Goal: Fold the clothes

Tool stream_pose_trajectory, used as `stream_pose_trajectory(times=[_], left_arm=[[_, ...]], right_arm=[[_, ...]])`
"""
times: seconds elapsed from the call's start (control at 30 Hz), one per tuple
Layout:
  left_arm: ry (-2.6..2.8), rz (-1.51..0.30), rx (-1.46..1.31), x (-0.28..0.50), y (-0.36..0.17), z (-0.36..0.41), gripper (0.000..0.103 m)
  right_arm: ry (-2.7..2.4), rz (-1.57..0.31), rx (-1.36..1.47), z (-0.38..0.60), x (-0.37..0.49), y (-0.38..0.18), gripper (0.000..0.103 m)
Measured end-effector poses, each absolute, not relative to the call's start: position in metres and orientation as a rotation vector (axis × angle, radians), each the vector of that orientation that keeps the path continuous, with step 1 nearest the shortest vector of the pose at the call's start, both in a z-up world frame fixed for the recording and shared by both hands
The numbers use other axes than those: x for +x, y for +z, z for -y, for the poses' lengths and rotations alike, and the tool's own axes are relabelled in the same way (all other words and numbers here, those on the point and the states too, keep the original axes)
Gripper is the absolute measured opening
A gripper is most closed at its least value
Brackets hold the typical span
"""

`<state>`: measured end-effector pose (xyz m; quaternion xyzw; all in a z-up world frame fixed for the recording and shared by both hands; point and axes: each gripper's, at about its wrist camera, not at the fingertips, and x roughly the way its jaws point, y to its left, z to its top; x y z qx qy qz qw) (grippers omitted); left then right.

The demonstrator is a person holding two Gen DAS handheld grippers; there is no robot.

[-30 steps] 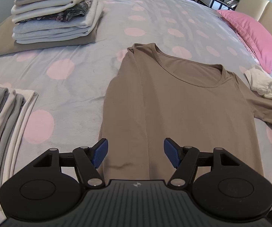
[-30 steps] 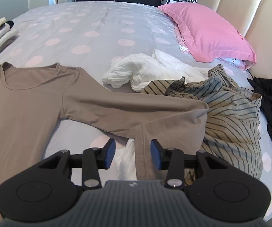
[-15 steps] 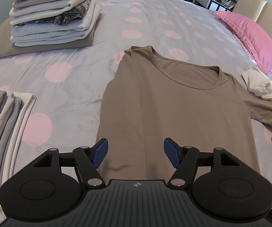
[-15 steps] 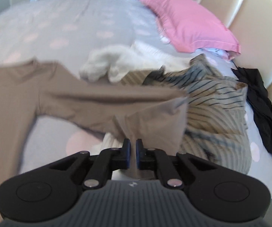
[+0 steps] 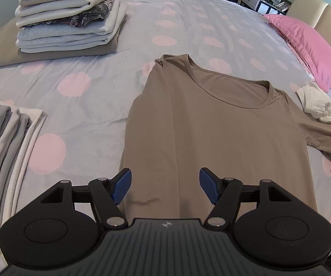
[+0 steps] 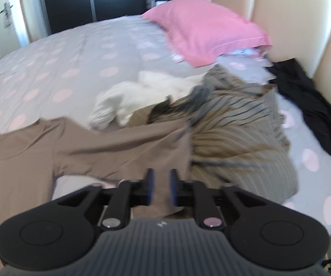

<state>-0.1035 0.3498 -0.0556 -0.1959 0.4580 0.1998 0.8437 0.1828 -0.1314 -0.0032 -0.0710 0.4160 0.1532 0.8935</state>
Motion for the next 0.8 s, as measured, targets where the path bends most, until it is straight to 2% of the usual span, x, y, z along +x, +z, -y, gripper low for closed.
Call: stream_pose_trajectory(times=[0.13,0.27,0.33,0.43,0.47,0.53,0.57,0.8], left_arm=[[0.429,-0.974,-0.417,-0.103,-0.057,-0.351,0.064],[0.432,-0.981,-0.421,-0.102,-0.060,-0.352,0.064],[0.422,-0.983,-0.415,-0.101,-0.060,-0.352,0.064],[0.410,-0.986,-0.396,-0.099,-0.060,-0.348,0.064],[0.407,-0.986,-0.389,-0.098,-0.060,-0.347,0.064],[0.404,-0.986,-0.382,-0.098,-0.059,-0.346,0.064],[0.403,-0.985,-0.379,-0.098,-0.059,-0.345,0.064],[0.414,-0.985,-0.390,-0.098,-0.059,-0.347,0.064]], right_arm=[[0.361,-0.889,-0.246,0.107,0.183,-0.024,0.037],[0.382,-0.895,-0.348,0.084,0.183,-0.043,0.046],[0.371,-0.898,-0.384,0.078,0.185,-0.054,0.046],[0.324,-0.900,-0.446,0.074,0.192,-0.068,0.041],[0.310,-0.901,-0.457,0.075,0.195,-0.072,0.033],[0.295,-0.900,-0.451,0.080,0.199,-0.071,0.010],[0.287,-0.899,-0.447,0.083,0.201,-0.071,0.003],[0.240,-0.814,-0.255,0.118,0.192,-0.005,0.003]])
